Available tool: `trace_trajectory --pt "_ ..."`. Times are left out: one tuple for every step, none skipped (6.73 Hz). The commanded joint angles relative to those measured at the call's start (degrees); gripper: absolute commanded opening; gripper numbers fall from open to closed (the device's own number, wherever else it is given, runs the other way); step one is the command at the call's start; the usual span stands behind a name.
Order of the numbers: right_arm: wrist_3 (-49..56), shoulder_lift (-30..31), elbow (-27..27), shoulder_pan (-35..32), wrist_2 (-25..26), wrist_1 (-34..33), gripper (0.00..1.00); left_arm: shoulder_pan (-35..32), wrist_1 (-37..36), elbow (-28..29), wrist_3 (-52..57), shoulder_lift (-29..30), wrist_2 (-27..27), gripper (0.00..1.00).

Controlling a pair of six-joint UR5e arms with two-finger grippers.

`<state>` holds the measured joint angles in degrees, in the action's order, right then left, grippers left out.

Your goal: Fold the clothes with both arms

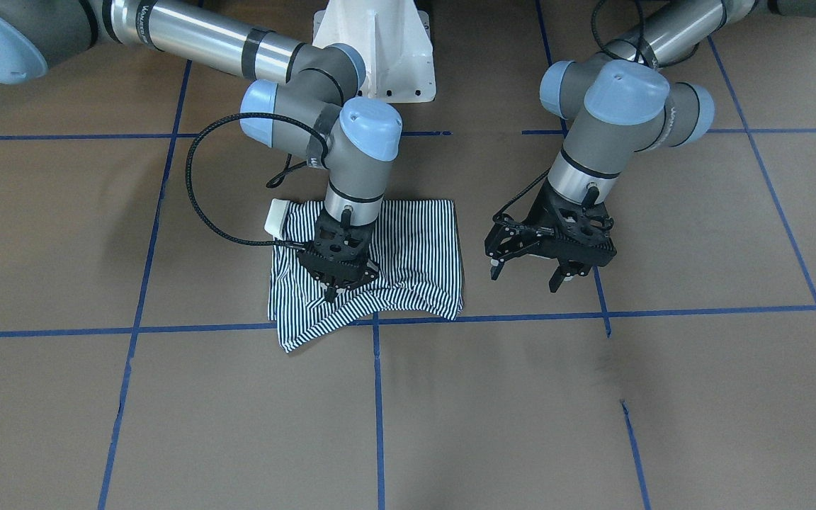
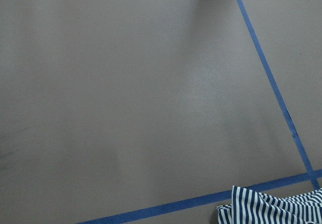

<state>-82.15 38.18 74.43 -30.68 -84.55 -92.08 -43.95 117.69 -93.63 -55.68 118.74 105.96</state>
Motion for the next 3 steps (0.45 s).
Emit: trace_trajectory --pt "0.3 0.0 -4.3 -2.4 0.1 0.3 0.0 0.0 0.1 0.0 -1.5 0.0 0.0 1.0" --pt "0.4 0.0 -5.0 -2.6 0.1 0.2 0.0 0.0 0.1 -0.1 -1.6 0.0 -0.1 1.0" --pt "0.4 -0.2 -5.0 -2.9 0.0 0.3 0.0 0.4 0.1 0.0 -1.6 -0.1 -0.1 1.0"
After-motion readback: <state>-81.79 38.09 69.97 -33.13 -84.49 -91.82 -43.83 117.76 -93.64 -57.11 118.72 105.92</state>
